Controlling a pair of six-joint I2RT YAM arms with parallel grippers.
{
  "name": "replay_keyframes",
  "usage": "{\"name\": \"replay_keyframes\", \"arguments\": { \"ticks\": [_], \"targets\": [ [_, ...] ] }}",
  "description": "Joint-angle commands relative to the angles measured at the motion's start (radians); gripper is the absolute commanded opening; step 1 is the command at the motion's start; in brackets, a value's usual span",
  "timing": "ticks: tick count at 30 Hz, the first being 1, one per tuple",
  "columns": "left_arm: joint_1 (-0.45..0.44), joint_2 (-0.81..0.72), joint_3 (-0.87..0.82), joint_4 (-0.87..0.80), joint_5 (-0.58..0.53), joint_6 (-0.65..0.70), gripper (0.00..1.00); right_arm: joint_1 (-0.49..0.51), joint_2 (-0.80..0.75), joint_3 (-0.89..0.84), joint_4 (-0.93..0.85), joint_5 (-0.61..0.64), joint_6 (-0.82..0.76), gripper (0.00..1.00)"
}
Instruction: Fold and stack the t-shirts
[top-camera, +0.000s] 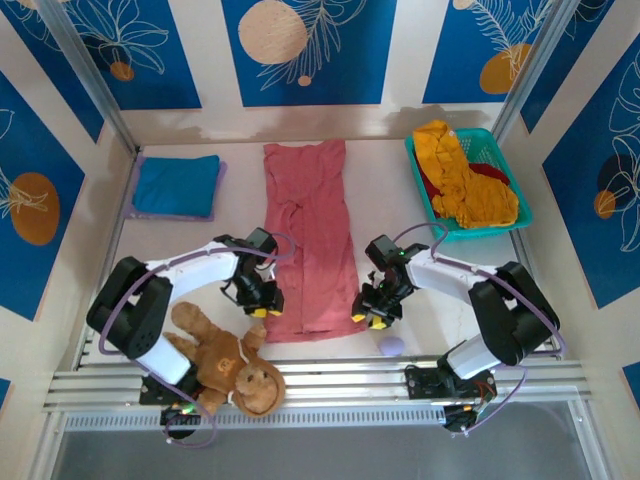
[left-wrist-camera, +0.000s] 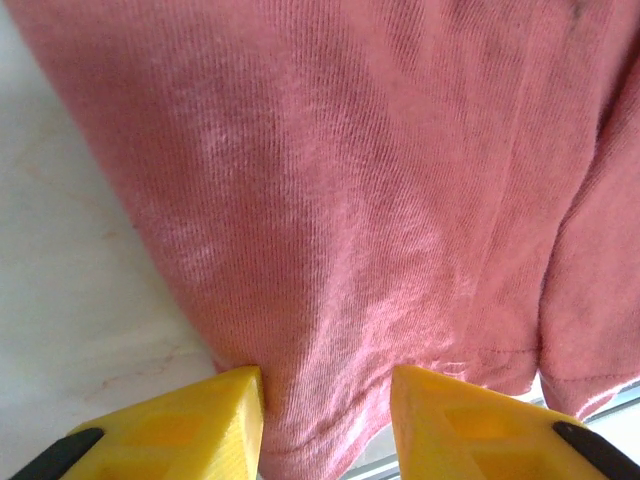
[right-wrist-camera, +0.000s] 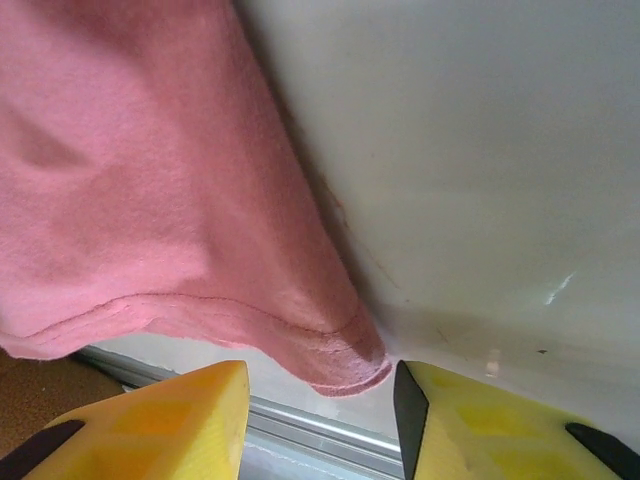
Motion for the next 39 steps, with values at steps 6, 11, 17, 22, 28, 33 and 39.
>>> {"name": "replay_keyframes", "arguments": {
  "ticks": [6,11,17,22,28,33,39],
  "targets": [
    [-0.037,0.037,-0.023,-0.002,0.022,-0.008,0.35,0.01,0.032,0.036,-0.015,-0.001,-0.008,0.39],
    [-0.052,0.015,-0.039,-0.037,-0.027,-0.015,0.38,0.016,0.052,0.053,-0.03,0.017,-0.021,0.39],
    [-0.051,-0.022,0.0,-0.099,-0.072,-0.014,0.38,0.023,0.06,0.047,-0.028,0.015,-0.021,0.39],
    [-0.051,-0.041,0.024,-0.168,-0.141,-0.006,0.38,0.025,0.053,0.043,-0.028,0.014,-0.02,0.38],
    [-0.05,-0.019,-0.017,-0.096,-0.081,-0.017,0.37,0.026,0.061,0.047,-0.026,0.013,-0.025,0.38],
    [-0.052,-0.003,-0.041,-0.039,-0.046,-0.034,0.36,0.025,0.066,0.043,-0.018,0.015,-0.027,0.38],
    [-0.057,0.016,-0.062,0.016,-0.014,-0.053,0.32,0.026,0.09,0.047,-0.002,0.007,-0.03,0.36]
  ]
}}
